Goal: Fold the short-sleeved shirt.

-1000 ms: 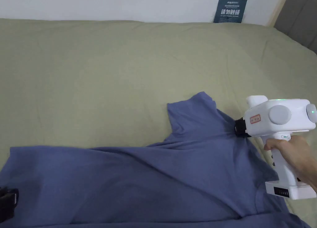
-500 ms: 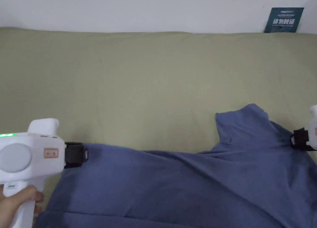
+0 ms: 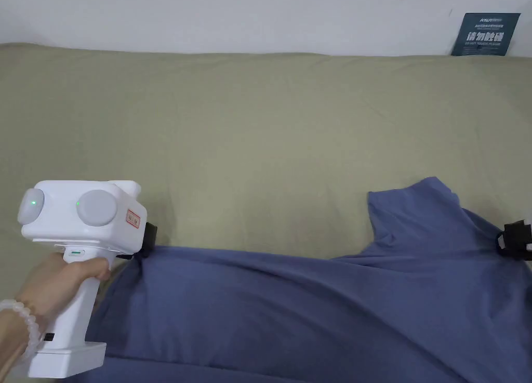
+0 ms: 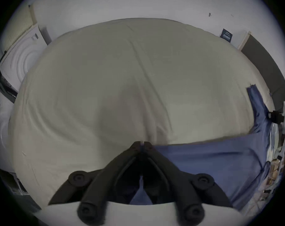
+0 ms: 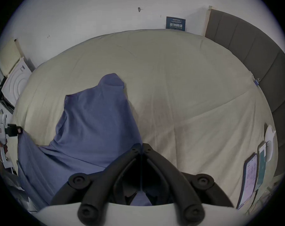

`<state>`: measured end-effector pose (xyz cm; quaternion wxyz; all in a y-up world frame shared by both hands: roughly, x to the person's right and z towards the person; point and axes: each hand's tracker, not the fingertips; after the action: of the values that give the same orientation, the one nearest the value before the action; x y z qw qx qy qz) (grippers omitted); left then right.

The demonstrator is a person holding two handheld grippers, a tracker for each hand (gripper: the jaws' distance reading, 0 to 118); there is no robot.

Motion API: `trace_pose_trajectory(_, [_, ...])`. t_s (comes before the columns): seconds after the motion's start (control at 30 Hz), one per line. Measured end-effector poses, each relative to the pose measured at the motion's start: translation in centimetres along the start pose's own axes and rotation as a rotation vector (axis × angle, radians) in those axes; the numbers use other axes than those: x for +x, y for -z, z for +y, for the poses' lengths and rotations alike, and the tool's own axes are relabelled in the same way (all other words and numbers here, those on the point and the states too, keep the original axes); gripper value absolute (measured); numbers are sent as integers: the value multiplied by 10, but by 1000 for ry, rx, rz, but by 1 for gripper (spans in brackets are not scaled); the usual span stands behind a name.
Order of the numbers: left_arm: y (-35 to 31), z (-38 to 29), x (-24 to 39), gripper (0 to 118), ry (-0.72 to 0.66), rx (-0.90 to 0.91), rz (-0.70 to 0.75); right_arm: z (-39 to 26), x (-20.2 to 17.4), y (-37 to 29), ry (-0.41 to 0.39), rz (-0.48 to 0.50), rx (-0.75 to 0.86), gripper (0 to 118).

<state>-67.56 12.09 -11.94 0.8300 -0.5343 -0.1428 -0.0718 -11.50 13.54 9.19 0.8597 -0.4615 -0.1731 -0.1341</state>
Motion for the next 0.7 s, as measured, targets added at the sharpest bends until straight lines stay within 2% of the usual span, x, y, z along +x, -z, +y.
trace_pose_trajectory(0.17, [-17,-15,6,1,7,-2,-44,-2,-5,-32,-4,8,25,0])
trace_pose_trajectory(0.37, [-86,-37,6,1,-14,75,-100,-16,6,-92,-5,15,76,0])
trace_pose_trajectory(0.47, [-123,-57,2,1,-6,103,-117,-33,14,-124,-17,14,97,0])
trace_pose_trajectory(0.67, [-169,-121,-23,1,-5,143,-139,-95,35,-195,26,44,120,0])
trace_pose_trajectory(0.7, [-172,-131,-26,1,2,141,-140,-76,28,-176,18,43,121,0])
